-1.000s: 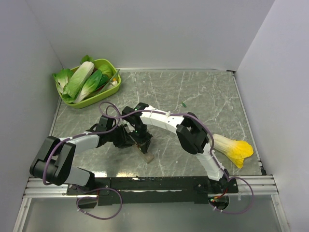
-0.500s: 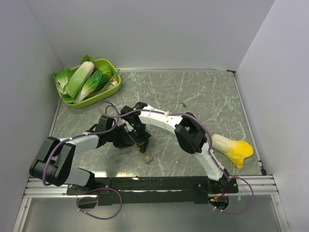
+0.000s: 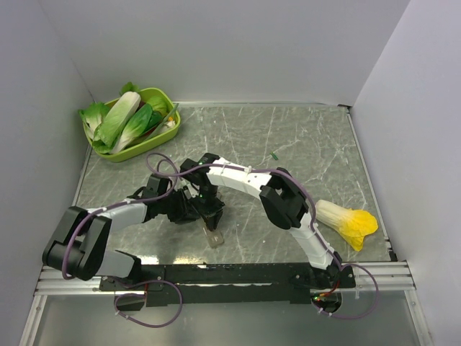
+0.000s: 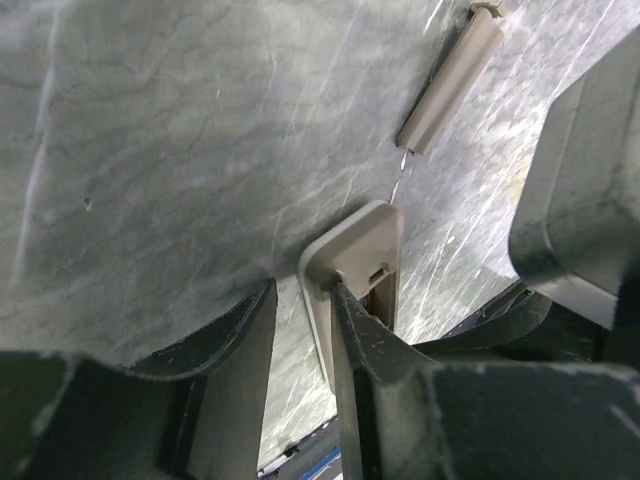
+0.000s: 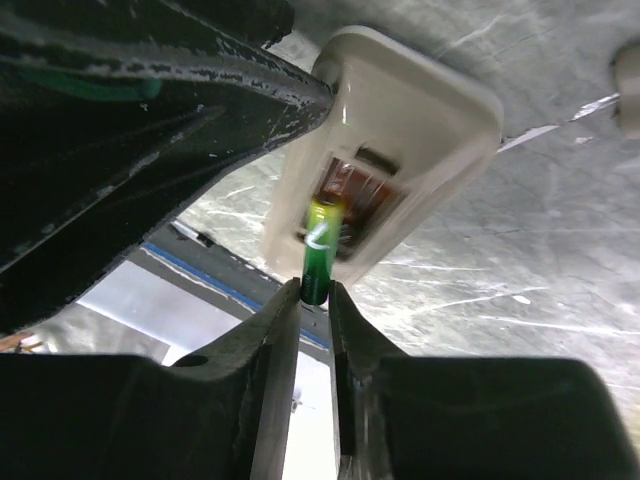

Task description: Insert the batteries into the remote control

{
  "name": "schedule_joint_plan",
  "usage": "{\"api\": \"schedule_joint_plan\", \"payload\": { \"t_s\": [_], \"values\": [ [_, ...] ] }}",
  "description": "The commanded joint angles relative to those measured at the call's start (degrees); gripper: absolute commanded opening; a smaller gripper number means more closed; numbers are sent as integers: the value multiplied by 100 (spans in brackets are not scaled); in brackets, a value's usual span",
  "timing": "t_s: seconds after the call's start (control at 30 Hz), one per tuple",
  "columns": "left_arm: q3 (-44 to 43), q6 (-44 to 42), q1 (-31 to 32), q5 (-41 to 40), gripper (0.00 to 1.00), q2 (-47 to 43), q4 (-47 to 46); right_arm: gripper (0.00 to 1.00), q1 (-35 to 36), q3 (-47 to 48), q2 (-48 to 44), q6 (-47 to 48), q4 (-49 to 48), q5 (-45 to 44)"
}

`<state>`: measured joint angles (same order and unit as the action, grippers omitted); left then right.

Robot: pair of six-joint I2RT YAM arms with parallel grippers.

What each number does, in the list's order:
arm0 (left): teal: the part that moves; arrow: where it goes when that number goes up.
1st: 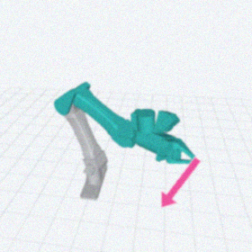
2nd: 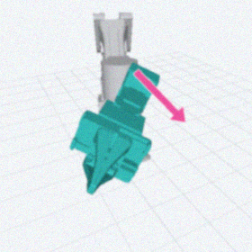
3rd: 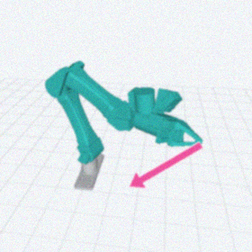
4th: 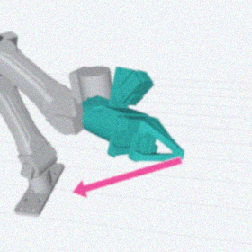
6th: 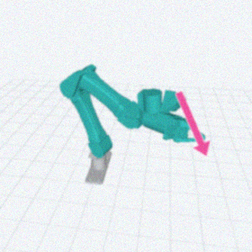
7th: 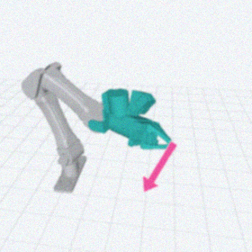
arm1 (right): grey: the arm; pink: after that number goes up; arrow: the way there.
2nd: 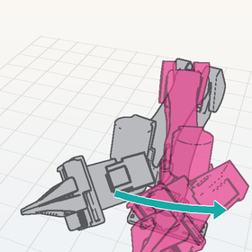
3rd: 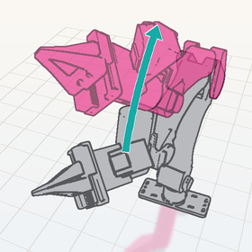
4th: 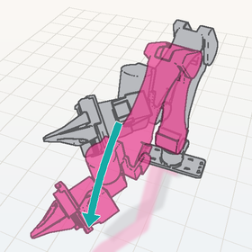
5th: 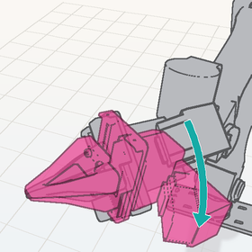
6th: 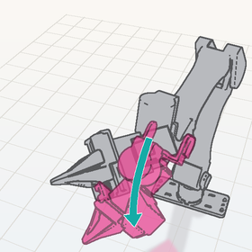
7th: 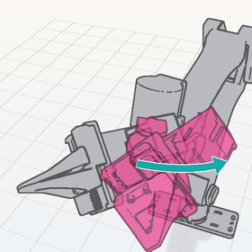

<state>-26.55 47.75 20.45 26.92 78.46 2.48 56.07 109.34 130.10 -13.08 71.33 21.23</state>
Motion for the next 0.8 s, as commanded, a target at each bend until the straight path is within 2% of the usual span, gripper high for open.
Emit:
{"api": "schedule_joint_plan", "payload": {
  "t_s": [0.0, 0.17, 0.33, 0.6, 0.77],
  "values": [
    [-44, -239, 82, 15, 36, -252, -90, 25, 88, -97, 6, -124, -49, 214],
    [-88, -248, 82, 6, 37, -339, -37, 16, 79, -237, -81, -221, -172, 206],
    [-96, -248, 82, -11, 38, -383, 7, 15, 97, -343, -108, -326, -207, 241],
    [-140, -283, 82, -90, 40, -577, 147, 3, 70, -633, -363, -581, -295, -13],
    [-132, -266, 73, -178, 43, -709, 217, 2, 62, -616, -556, -774, -365, -75]
  ]
}}
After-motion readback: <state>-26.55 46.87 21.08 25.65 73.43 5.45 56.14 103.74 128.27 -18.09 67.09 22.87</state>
